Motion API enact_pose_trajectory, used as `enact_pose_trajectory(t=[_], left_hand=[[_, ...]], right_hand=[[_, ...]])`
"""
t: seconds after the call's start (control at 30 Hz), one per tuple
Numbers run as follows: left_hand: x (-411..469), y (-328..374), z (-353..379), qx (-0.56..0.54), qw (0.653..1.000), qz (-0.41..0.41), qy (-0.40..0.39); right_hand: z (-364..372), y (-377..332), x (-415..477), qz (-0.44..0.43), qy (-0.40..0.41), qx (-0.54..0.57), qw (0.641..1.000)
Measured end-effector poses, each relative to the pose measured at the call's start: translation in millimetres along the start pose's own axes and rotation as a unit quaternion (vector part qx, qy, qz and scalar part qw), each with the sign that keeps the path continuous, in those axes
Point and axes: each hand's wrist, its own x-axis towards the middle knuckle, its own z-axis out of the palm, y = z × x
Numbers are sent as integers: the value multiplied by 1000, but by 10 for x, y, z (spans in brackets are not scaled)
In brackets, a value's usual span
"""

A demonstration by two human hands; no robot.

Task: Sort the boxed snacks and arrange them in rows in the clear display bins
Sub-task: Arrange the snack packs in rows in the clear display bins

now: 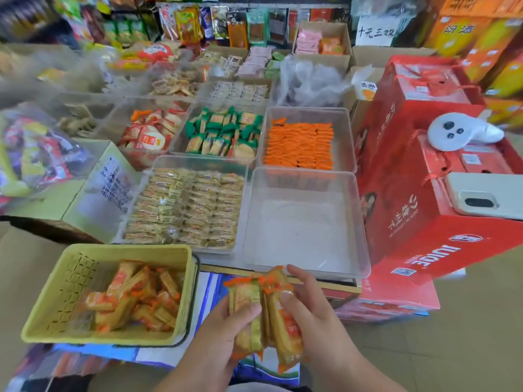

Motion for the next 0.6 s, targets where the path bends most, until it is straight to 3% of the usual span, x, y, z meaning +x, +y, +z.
enact_pose_trajectory(t=[0.27, 0.6], left_hand=[[38, 72, 42, -19, 1000, 2, 21], [239, 118, -148, 19, 997, 38, 69]], right_hand=[[166, -77, 59, 24, 14, -87, 996], [279, -126, 90, 53, 13, 28, 998]])
